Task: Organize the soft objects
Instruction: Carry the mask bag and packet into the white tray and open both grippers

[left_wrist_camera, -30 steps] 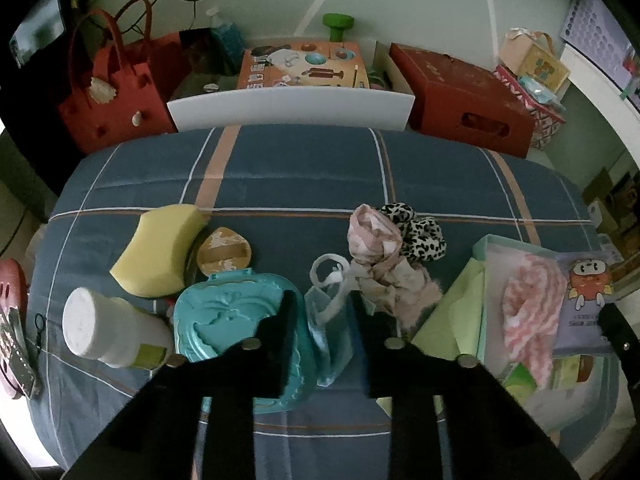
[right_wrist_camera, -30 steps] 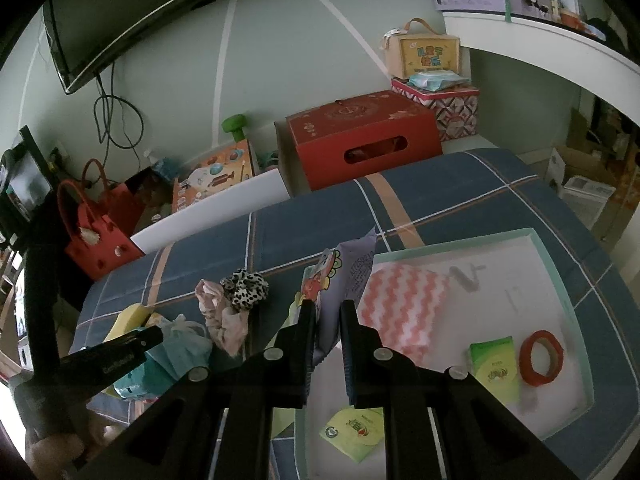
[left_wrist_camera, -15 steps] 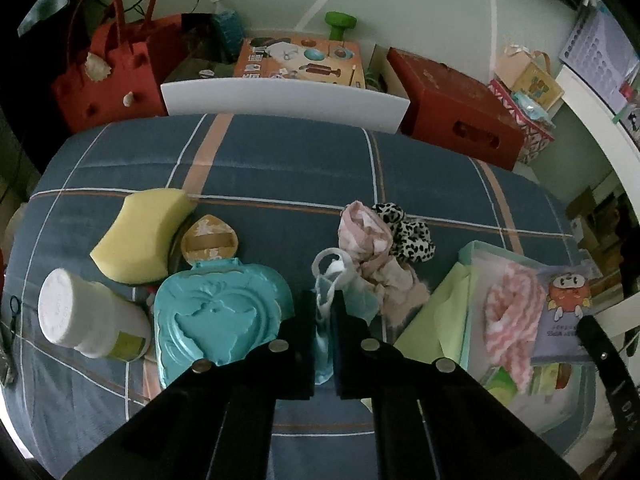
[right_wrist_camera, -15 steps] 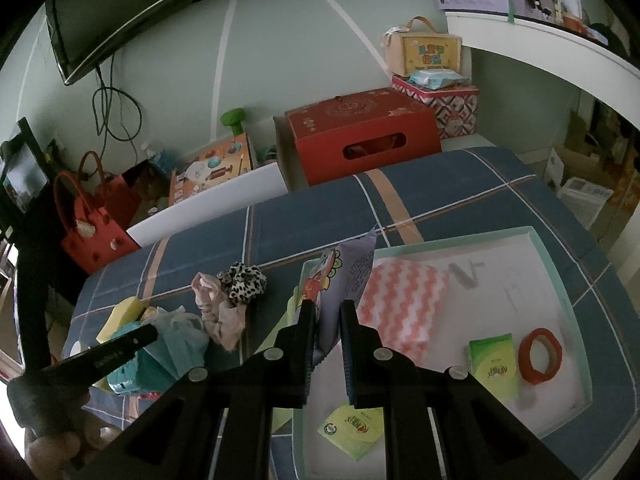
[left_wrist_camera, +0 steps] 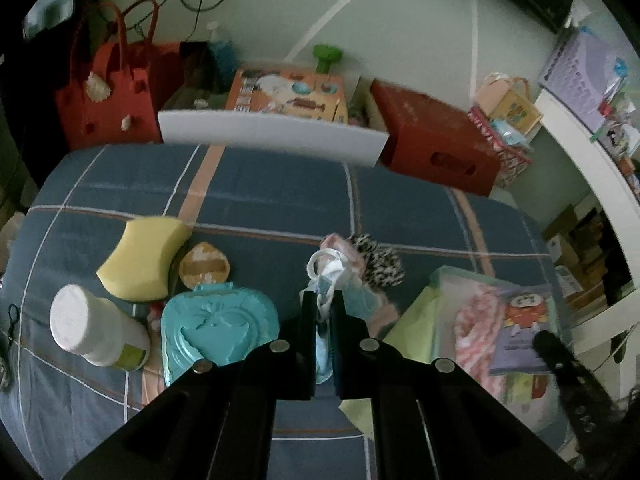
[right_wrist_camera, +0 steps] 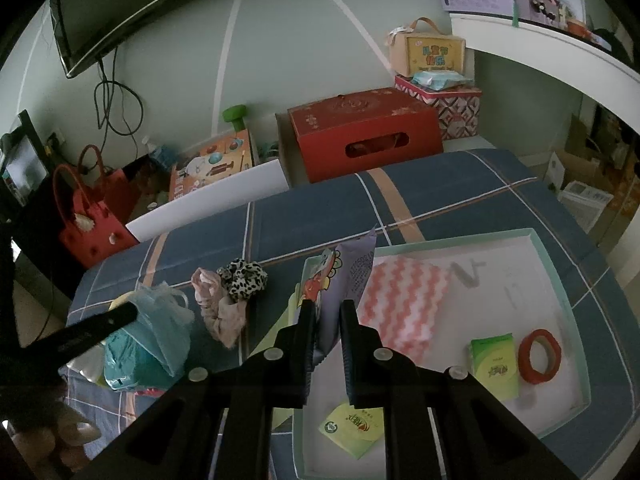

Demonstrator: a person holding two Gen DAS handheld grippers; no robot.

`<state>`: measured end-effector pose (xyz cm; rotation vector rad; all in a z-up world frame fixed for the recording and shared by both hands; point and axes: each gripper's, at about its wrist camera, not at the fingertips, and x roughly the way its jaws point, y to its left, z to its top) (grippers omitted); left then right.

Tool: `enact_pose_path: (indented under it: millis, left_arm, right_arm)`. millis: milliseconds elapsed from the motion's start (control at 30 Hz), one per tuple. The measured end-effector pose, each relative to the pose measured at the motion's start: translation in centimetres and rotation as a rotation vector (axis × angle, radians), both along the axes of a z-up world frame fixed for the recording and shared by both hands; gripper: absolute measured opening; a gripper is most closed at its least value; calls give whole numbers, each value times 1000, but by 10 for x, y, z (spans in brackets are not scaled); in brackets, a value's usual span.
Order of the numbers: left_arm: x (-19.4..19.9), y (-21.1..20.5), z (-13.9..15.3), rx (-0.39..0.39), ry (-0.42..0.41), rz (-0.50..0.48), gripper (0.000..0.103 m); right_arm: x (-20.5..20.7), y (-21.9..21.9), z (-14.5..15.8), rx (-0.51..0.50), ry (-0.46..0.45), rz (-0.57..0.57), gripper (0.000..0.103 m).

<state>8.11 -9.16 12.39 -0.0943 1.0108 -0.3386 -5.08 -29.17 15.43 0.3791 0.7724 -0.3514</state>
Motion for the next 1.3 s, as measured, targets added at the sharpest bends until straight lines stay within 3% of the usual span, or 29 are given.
enact_pose_path:
  millis: [367,833,1300]
  left_arm:
    - [-23,-16,44,-88,-118,-73,6]
    - [-35,-98,36,-121,-96,-248,6]
    - [-50,-165,22,-125,-120,-379,5]
  right_arm:
    - [-13,-19,4,10,-15,-41,13]
    - [-51,-96,-2,84,-30,-230,13]
    - [-66,-164,-33,137,-21,-367,13]
